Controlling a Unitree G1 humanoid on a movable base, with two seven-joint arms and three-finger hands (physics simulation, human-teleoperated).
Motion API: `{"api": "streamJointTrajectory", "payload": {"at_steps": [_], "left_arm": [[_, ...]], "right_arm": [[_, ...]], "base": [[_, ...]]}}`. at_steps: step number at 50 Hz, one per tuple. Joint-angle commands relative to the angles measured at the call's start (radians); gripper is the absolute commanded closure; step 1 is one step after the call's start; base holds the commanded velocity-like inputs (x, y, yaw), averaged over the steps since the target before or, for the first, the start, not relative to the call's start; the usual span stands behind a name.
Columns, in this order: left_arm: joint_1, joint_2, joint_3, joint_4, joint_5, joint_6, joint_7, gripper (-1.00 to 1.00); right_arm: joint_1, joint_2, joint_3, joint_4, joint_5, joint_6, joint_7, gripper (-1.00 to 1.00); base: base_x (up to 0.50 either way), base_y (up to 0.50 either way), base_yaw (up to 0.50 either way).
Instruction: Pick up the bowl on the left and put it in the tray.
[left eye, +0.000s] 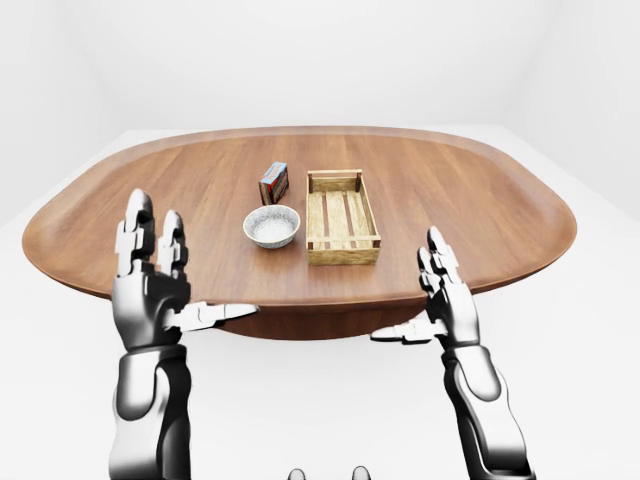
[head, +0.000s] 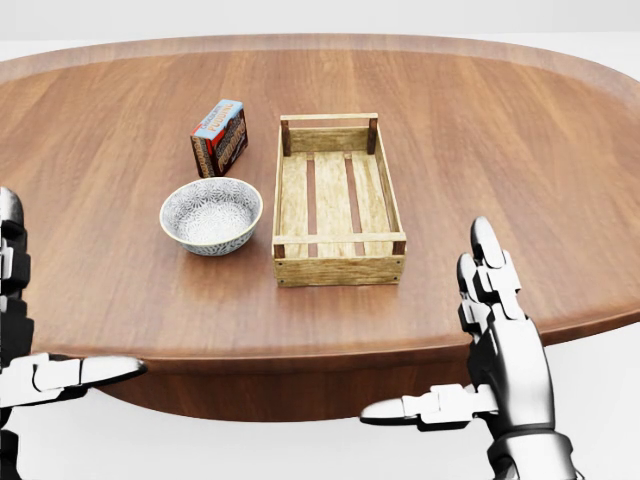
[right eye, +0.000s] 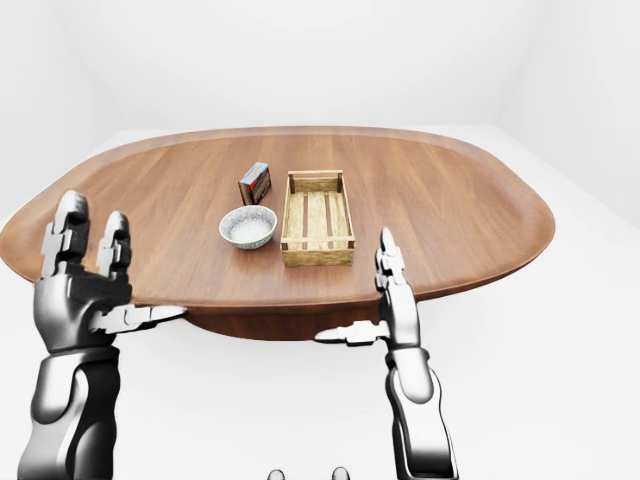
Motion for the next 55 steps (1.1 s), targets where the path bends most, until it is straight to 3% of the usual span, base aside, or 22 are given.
{"api": "streamJointTrajectory", "payload": {"at_steps": [1, 11, 22, 38, 55], "left_arm": [[-0.007, 0.011, 0.07, -0.138, -0.081, 0.0, 0.014, -1.0], [-0.026, 0.024, 0.09, -0.13, -0.106, 0.0, 0.031, -1.0], [-0.035, 0.036, 0.11, -0.142, -0.137, 0.0, 0.048, -1.0], [-0.036, 0.039, 0.113, -0.151, -0.147, 0.0, 0.055, -1.0], [-0.041, 0.045, 0.123, -0.161, -0.16, 0.0, 0.061, -1.0]], "right_arm": [[0.066, 0.002, 0.029, -0.217, -0.028, 0.0, 0.009, -1.0], [0.134, -0.005, 0.094, -0.499, -0.083, 0.0, 0.004, -1.0], [0.162, -0.02, 0.142, -0.646, -0.125, 0.0, 0.001, -1.0], [0.162, -0.027, 0.143, -0.657, -0.136, 0.0, 0.015, -1.0], [0.163, -0.029, 0.157, -0.661, -0.133, 0.0, 0.02, -1.0]], "base": [[0.0, 0.0, 0.0], [0.0, 0.0, 0.0], [0.0, 0.0, 0.0], [0.0, 0.0, 0.0], [0.0, 0.5, 0.0]]}}
